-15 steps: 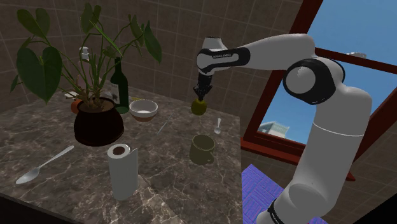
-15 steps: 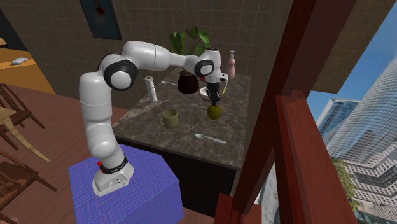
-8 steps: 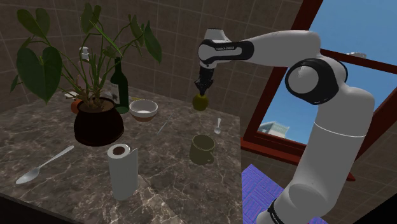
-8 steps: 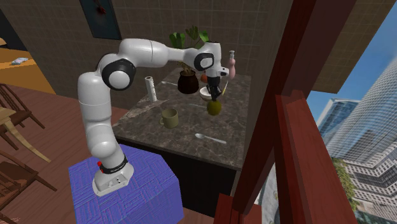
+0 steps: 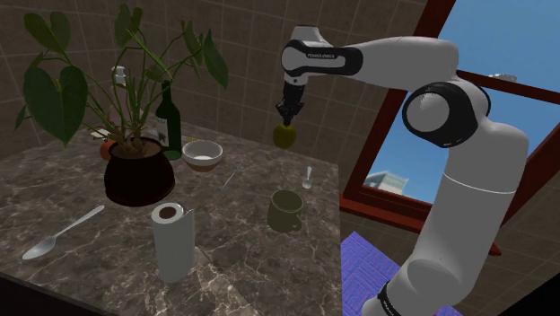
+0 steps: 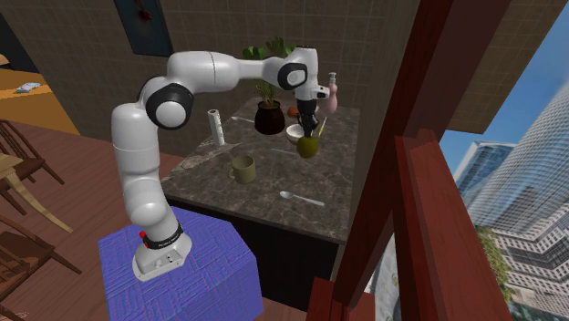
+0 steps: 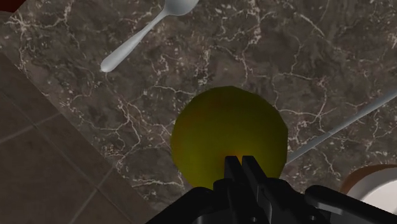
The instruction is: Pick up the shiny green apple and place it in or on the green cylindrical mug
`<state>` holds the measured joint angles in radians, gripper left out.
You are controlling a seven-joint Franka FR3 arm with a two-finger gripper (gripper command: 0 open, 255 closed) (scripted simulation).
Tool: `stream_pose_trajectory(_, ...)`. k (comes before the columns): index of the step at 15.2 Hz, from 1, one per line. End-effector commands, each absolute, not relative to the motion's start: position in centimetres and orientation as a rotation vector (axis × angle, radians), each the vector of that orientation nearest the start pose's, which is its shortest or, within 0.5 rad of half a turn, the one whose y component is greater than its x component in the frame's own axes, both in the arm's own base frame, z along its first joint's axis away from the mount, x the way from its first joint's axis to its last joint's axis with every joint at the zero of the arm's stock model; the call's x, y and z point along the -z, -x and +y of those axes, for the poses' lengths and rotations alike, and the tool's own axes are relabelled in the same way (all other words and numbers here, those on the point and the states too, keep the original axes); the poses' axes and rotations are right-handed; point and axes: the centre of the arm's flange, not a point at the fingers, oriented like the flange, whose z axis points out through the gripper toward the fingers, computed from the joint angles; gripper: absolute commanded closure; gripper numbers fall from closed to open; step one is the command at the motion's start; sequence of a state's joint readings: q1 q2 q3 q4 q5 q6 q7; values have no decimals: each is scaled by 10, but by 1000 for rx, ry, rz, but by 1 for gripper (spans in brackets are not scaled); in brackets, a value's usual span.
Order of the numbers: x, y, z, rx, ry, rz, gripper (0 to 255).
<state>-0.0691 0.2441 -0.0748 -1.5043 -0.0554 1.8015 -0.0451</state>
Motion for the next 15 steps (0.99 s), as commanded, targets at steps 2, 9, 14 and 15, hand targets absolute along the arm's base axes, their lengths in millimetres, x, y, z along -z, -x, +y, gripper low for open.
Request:
stream_pose_trajectory(2, -548, -635, -92, 74, 3215, 136, 255)
stream_pose_trajectory(9, -575, -604, -69, 74, 3215, 136, 255)
stream_pose_trajectory(14, -590, -553, -30, 74, 3215, 136, 255)
stream_pose_trajectory(15, -592, -542, -23, 74, 3215, 136, 255)
